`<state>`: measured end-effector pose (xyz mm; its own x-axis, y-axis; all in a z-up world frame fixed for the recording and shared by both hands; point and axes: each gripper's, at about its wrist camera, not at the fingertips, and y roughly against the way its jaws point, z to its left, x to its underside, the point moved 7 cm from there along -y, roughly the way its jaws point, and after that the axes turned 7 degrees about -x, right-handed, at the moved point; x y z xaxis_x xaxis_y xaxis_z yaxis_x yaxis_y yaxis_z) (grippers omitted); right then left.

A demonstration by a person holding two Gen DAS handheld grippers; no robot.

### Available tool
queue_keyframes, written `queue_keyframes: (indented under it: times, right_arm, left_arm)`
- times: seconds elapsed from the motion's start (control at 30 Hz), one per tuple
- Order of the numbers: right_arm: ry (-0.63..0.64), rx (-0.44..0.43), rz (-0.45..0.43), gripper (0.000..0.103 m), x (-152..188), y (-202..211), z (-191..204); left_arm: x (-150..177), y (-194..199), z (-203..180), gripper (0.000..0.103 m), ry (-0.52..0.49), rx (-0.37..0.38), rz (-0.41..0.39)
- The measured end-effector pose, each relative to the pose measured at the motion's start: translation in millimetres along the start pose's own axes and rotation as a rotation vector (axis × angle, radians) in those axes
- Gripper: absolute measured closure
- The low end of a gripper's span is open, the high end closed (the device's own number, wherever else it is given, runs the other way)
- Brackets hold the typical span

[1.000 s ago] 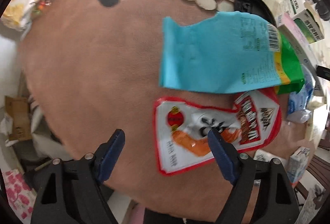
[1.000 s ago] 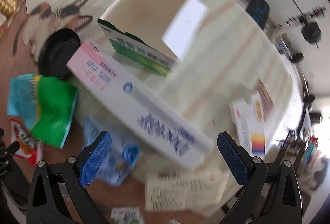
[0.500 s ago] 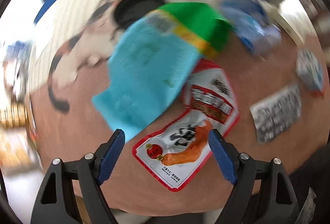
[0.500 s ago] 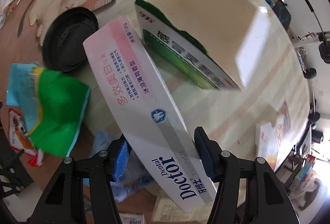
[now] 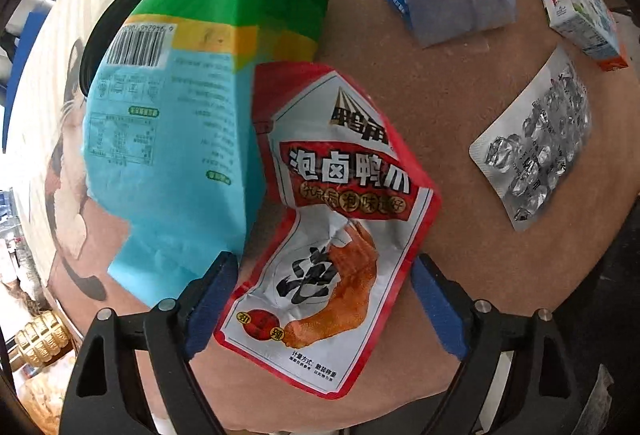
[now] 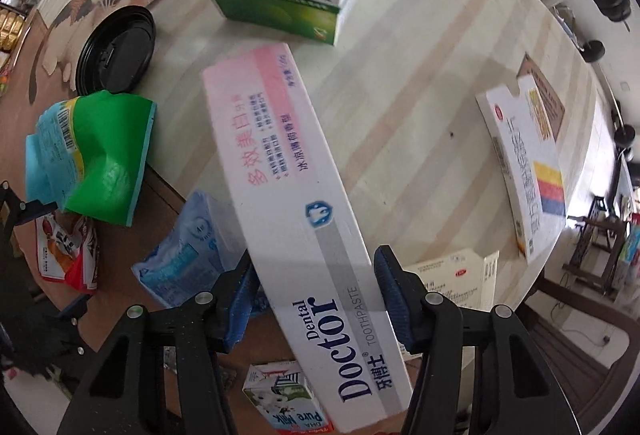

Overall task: Collect trash
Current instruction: 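Grasp the red duck-snack packet with the left tool while the right tool grasps the Doctor toothpaste box, then carry the snack packet and toothpaste box over the white trash bin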

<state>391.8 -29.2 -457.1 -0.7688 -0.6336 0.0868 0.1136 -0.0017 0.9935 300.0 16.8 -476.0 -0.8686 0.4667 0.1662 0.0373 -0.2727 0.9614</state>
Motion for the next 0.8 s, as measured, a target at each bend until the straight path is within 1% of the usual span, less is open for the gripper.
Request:
queue_keyframes:
  times: [0.07,0.13,0.17,0.2,0.23,0.3,0.33,0.37,0.4,0.43,0.47,0.5,0.53,0.57,0.6,0.63,0.67,0.7,0.73,0.8]
  right_arm:
    - [-0.010,-0.005,-0.002,0.045,7,2,-8]
    - [-0.020,-0.015,-0.001,0.045,11,-2,-10]
    - [-0.022,-0.019,-0.001,0.045,10,-2,-14]
    - [-0.022,-0.020,-0.002,0.045,8,-5,-10]
    - [-0.023,-0.025,0.000,0.046,14,10,-27]
    - [-0.022,-0.030,0.000,0.046,14,13,-31]
    - [-0.025,-0.031,-0.003,0.046,14,12,-32]
    - [-0.028,-0.033,-0.005,0.046,10,11,-31]
    - [-0.037,-0.038,-0.009,0.046,11,11,-29]
    - [-0.046,-0.041,-0.011,0.046,8,15,-19]
    - [-0.057,-0.049,-0.013,0.046,5,15,-16]
    - [-0.065,-0.055,-0.011,0.046,4,13,-15]
    - [-0.073,-0.059,-0.009,0.046,-1,14,-13]
    - [-0.086,-0.067,-0.006,0.046,-1,12,-14]
    - [-0.093,-0.071,-0.002,0.046,-2,10,-14]
    - [-0.094,-0.071,-0.003,0.044,-6,9,-13]
    - [-0.090,-0.070,-0.011,0.043,-10,8,-14]
    - [-0.076,-0.059,-0.025,0.040,-13,7,-13]
    - [-0.066,-0.040,-0.031,0.038,-16,6,-13]
    - [-0.055,-0.023,-0.032,0.038,-19,1,-11]
  left_arm:
    - [-1,2,-1,0.022,-0.005,0.010,-0.019]
    - [16,11,-3,0.026,0.006,0.014,-0.034]
    - [24,13,-4,0.026,0.028,0.017,-0.040]
    - [41,20,-12,0.027,0.052,0.022,-0.044]
    - [45,16,-7,0.027,0.090,0.030,-0.047]
    - [53,20,-7,0.028,0.201,0.057,-0.041]
    - [65,25,-9,0.028,0.278,0.077,-0.036]
    - [74,26,-6,0.028,0.394,0.112,-0.018]
    - [83,27,-2,0.028,0.530,0.165,0.005]
    - [95,25,0,0.028,0.661,0.217,0.038]
    - [104,24,2,0.028,0.764,0.265,0.058]
    - [115,23,1,0.028,0.884,0.336,0.077]
    - [122,22,2,0.028,0.968,0.381,0.089]
    - [127,21,2,0.028,1.015,0.401,0.095]
    - [129,19,2,0.028,1.033,0.401,0.095]
    - [132,16,4,0.027,1.021,0.352,0.103]
    - [131,15,1,0.025,1.007,0.321,0.107]
    - [131,16,0,0.022,1.003,0.309,0.111]
    - [129,16,-1,0.021,1.006,0.294,0.118]
    - [128,15,-6,0.021,0.987,0.252,0.136]
